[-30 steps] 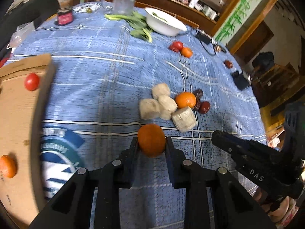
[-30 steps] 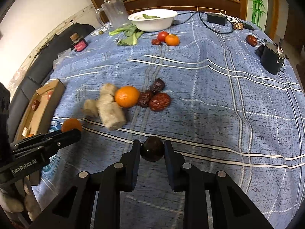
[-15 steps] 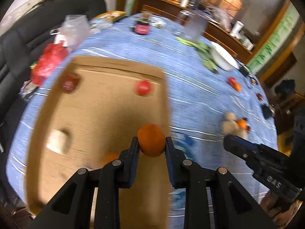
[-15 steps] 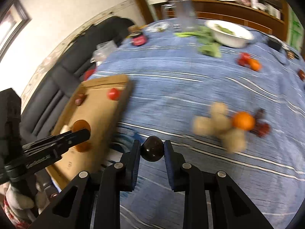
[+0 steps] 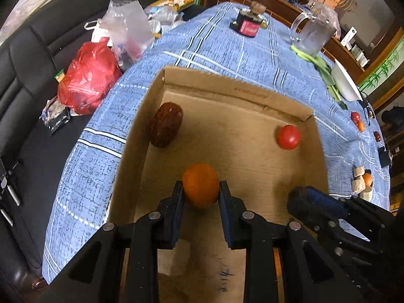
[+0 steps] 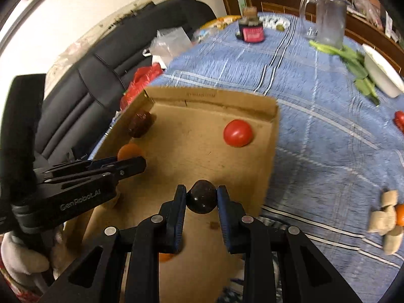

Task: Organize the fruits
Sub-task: 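Place the orange and plum in the tray and open both tools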

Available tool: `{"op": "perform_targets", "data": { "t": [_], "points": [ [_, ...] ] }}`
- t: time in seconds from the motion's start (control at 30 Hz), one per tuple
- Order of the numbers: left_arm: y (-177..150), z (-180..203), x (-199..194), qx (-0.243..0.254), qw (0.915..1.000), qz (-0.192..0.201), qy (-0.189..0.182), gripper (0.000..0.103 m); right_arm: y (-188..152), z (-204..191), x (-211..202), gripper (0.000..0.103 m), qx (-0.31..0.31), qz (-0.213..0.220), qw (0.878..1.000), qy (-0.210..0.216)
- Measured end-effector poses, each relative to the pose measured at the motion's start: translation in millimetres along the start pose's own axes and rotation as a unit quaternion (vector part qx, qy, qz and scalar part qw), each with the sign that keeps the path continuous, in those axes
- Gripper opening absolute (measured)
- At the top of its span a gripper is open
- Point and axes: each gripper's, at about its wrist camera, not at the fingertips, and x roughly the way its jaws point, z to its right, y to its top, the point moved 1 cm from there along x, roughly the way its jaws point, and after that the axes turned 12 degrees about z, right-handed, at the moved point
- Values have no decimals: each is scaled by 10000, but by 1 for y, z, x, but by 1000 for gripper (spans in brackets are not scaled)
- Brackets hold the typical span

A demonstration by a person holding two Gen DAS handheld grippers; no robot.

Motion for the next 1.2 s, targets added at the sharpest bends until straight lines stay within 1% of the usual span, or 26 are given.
{"op": "perform_targets", "data": {
  "t": [0.2, 0.27, 0.33, 0.37, 0.43, 0.47, 0.53, 0.6, 0.73, 0.87, 0.97, 1.0, 1.03, 1.2],
  "points": [
    [3, -2, 4, -11, 10000, -22, -94, 26, -1, -6, 18, 28, -44, -128, 9998, -154],
    [3, -3, 4, -52, 9999, -37, -140, 28, -2, -7, 20, 29, -57, -154, 9997, -180],
    [3, -5, 1, -133, 9997, -45, -187, 33, -1, -8, 21, 29, -106, -133, 9997, -201],
    [3, -6, -1, -171, 9997, -29, -193, 34, -1, -8, 22, 30, -124, -147, 9996, -194],
    [4, -8, -8, -265, 9994, 22, -211, 39, 0, -8, 21, 34, -97, -155, 9997, -155],
    [5, -9, -13, -337, 9992, 69, -221, 40, 1, -8, 18, 34, -73, -137, 9998, -147],
    [6, -9, -23, -437, 9987, 178, -212, 47, 1, -9, 10, 37, -53, -54, 9999, -123],
    [9, -9, -36, -564, 9977, 309, -199, 52, 3, -9, -1, 40, -60, 55, 9999, -98],
    [9, -3, -55, -710, 9963, 435, -210, 53, 3, -4, -27, 46, 29, 278, 9996, -28],
    [3, 18, -71, -670, 9960, 524, -260, 54, -6, 11, -60, 46, 212, 479, 9986, 29],
    [-6, 42, -81, -572, 9962, 571, -309, 55, -22, 36, -88, 46, 448, 588, 9973, -44],
    [-9, 51, -84, -540, 9964, 573, -322, 58, -28, 44, -94, 46, 533, 599, 9967, -80],
    [-12, 57, -85, -518, 9964, 571, -337, 60, -37, 58, -104, 46, 683, 608, 9957, -135],
    [-31, 108, -91, -283, 9970, 511, -507, 61, -70, 115, -136, 46, 1211, 551, 9901, -439]
  ]
}}
